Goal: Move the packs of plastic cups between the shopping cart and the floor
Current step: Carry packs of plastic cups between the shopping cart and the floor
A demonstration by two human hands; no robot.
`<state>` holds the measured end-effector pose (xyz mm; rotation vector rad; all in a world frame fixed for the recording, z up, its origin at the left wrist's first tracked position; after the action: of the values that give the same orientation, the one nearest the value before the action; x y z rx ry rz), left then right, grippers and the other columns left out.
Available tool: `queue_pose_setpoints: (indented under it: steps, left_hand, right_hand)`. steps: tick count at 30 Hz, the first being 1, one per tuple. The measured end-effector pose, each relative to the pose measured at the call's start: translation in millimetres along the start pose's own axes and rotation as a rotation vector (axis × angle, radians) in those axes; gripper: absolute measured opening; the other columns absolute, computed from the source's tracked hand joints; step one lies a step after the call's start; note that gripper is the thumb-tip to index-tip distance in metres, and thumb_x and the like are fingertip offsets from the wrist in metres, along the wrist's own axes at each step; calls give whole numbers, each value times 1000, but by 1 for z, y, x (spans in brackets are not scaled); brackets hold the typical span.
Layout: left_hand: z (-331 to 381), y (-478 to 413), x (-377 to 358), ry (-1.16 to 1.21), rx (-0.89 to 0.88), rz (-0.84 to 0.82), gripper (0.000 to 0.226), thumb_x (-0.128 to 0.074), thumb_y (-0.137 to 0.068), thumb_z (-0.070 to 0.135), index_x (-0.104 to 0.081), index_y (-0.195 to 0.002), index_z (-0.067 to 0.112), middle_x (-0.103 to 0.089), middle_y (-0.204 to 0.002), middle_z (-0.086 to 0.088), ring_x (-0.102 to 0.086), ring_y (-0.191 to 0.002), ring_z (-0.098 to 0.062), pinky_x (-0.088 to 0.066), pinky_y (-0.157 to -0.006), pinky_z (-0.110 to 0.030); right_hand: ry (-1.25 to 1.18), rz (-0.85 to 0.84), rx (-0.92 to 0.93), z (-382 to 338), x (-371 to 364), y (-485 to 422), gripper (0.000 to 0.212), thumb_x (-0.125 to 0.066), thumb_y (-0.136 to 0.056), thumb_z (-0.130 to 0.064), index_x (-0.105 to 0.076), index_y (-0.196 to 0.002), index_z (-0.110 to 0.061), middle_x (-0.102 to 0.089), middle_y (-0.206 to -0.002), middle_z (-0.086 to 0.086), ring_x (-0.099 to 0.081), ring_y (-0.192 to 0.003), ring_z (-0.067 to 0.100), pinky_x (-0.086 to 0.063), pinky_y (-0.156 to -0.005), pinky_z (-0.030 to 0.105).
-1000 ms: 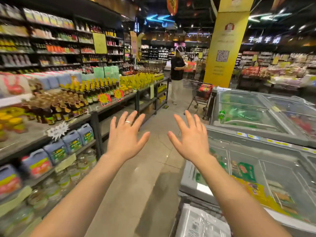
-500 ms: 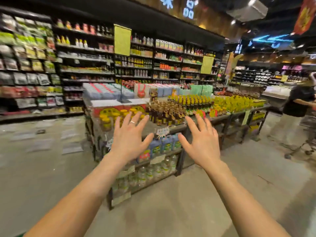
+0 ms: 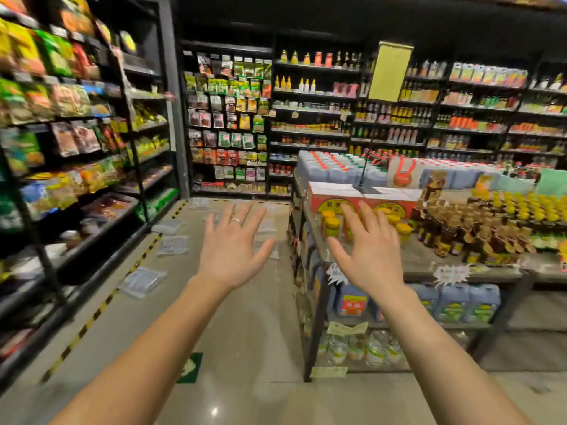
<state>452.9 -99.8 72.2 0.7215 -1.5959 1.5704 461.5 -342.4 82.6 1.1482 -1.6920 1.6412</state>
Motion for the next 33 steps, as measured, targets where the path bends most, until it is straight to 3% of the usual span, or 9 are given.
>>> queue_pose_setpoints:
  steps: [3, 7, 13, 20, 33]
  left_hand:
    - [-29, -26, -25, -50, 67, -39, 72, -17, -90, 67, -22, -154, 33, -25, -160, 1, -17, -149, -24, -10, -119, -51]
    - [-64, -68, -59, -81, 137, -45, 66, -29, -95, 63, -22, -154, 33, -21, -162, 4, -11, -150, -22, -6, -121, -50]
    - [-110, -136, -100, -164, 197, -36, 70, -24, -90, 64, -32, -151, 30, -33, -157, 1, -24, -147, -25, -17, -118, -54]
    - [-167, -184, -132, -215, 308, -33, 70, -20, -91, 65, -27, -153, 32, -30, -159, 2, -20, -148, -24, -13, -119, -52]
    - [-337, -239, -177, -236, 429, -9, 74, -14, -89, 67, -30, -152, 31, -32, -158, 1, -20, -148, -27, -13, -119, -55]
  right_hand:
    - [-55, -4, 58, -19, -38, -39, 73, -31, -86, -63, -32, -151, -29, -30, -158, 9, -23, -144, 39, -26, -112, 51]
    - [-117, -42, 106, -35, -93, -101, 73, -33, -86, -63, -30, -152, -31, -27, -159, 7, -21, -146, 36, -24, -114, 51]
    - [-212, -79, 177, -59, -165, -200, 74, -26, -86, -67, -19, -154, -36, -19, -162, 3, -11, -149, 32, -18, -117, 49]
    - [-326, -133, 280, -99, -223, -275, 67, -40, -95, -58, -15, -154, -37, -13, -163, 0, -5, -150, 28, -10, -119, 45]
    - [-390, -160, 427, -240, -335, -384, 67, -39, -95, -59, -15, -154, -37, -12, -163, -1, -3, -150, 27, -10, -119, 46]
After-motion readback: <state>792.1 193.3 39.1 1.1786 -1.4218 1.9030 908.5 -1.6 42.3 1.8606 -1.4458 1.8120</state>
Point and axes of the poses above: each hand's wrist, its own y-axis away from the middle knuckle, its own x-axis out of the back of the hand, z = x × y, the point moved 2 cm from there along -y, towards the middle knuckle
